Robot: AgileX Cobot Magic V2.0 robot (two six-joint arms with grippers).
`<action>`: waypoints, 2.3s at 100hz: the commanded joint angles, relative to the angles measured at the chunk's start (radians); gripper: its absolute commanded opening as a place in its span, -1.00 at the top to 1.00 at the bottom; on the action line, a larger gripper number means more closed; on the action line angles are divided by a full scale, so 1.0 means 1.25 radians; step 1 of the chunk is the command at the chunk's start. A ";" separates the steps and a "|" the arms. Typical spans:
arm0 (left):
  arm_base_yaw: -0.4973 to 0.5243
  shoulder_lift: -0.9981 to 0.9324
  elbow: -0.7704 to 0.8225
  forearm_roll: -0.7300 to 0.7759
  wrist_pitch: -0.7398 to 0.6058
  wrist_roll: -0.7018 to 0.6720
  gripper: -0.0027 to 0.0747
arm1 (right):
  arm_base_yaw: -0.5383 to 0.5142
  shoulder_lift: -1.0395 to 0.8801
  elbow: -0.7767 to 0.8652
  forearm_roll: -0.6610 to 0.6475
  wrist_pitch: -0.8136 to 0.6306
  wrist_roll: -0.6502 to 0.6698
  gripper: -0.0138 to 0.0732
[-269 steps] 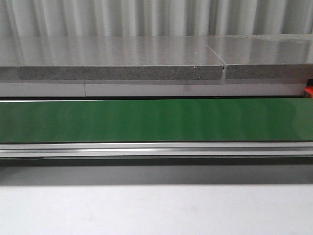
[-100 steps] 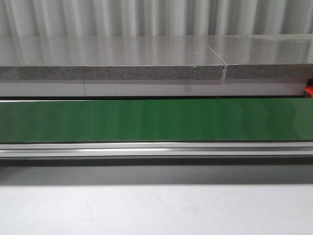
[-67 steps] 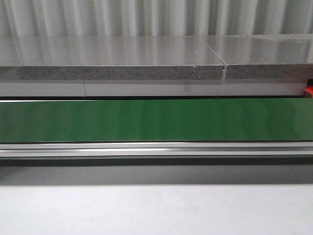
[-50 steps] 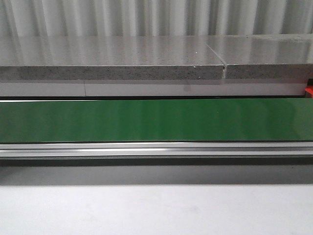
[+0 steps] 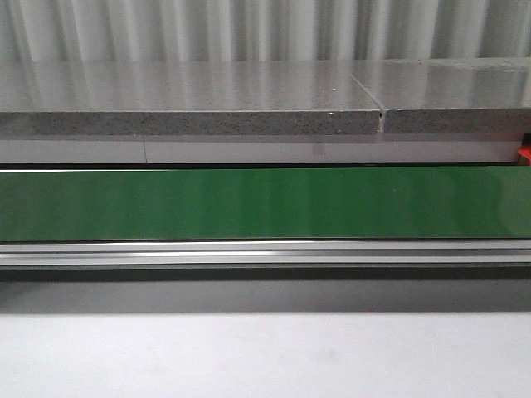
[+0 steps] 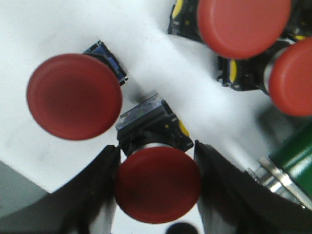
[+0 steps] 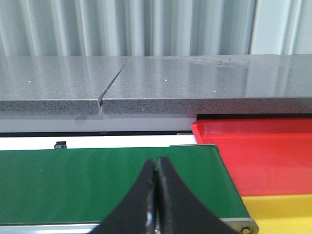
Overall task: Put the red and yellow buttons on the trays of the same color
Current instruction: 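Close the left gripper on a red push-button, then carry the red button onto the green belt and open the left gripper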
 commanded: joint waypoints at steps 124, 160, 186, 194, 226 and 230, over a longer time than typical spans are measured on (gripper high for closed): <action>-0.297 -0.048 -0.252 -0.006 0.085 0.101 0.29 | -0.003 -0.007 -0.013 -0.003 -0.064 0.000 0.84; -0.297 0.003 -0.255 -0.006 0.092 0.101 0.22 | -0.003 -0.007 -0.013 -0.003 -0.064 0.000 0.84; -0.297 0.003 -0.262 -0.045 0.076 0.099 -0.48 | -0.003 -0.007 -0.013 -0.003 -0.064 0.000 0.84; -0.297 0.001 -0.273 -0.066 0.068 0.099 -0.48 | -0.003 -0.007 -0.013 -0.003 -0.064 0.000 0.84; -0.264 -0.005 -0.360 -0.068 0.081 0.066 -0.48 | -0.003 -0.007 -0.013 -0.003 -0.064 0.000 0.84; -0.255 -0.005 -0.367 -0.067 0.084 0.054 -0.48 | -0.003 -0.007 -0.013 -0.003 -0.064 0.000 0.84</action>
